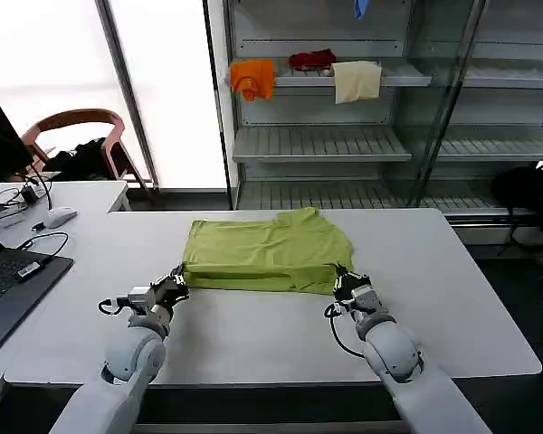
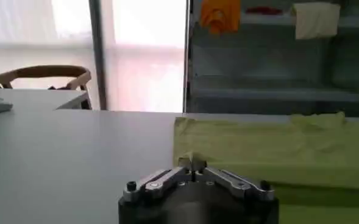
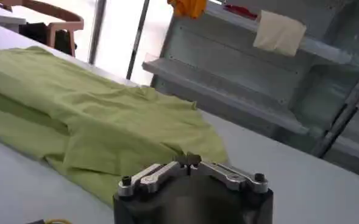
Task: Fold and organize the clothes.
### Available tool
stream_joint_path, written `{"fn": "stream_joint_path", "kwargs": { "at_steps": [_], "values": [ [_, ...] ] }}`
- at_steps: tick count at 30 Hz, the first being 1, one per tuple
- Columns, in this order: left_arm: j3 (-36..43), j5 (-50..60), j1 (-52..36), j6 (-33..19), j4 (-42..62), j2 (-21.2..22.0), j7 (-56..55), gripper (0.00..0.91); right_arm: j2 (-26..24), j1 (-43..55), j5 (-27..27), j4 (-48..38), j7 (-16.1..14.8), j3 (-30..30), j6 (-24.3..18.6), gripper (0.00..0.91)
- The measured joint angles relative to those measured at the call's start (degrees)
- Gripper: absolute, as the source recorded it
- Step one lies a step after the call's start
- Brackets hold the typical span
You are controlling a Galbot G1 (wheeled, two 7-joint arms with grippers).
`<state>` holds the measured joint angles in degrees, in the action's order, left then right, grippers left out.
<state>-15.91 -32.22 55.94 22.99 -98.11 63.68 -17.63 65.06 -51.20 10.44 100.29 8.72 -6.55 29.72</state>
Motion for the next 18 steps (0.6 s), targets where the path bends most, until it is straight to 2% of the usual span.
{"fn": "stream_joint_path", "kwargs": {
  "at_steps": [11, 18],
  "values": [
    [-1.3, 0.6, 0.9, 2.9, -3.3, -1.7, -1.2, 0.907, -1.0, -1.6, 2.7, 4.1, 3.7, -1.4, 2.0, 0.907],
    [-2.9, -2.2, 3.6, 6.0, -7.6, -2.5, -1.5, 0.907, -2.0, -5.5, 8.3, 8.0, 5.8, -2.8, 2.6, 0.907]
  ]
}}
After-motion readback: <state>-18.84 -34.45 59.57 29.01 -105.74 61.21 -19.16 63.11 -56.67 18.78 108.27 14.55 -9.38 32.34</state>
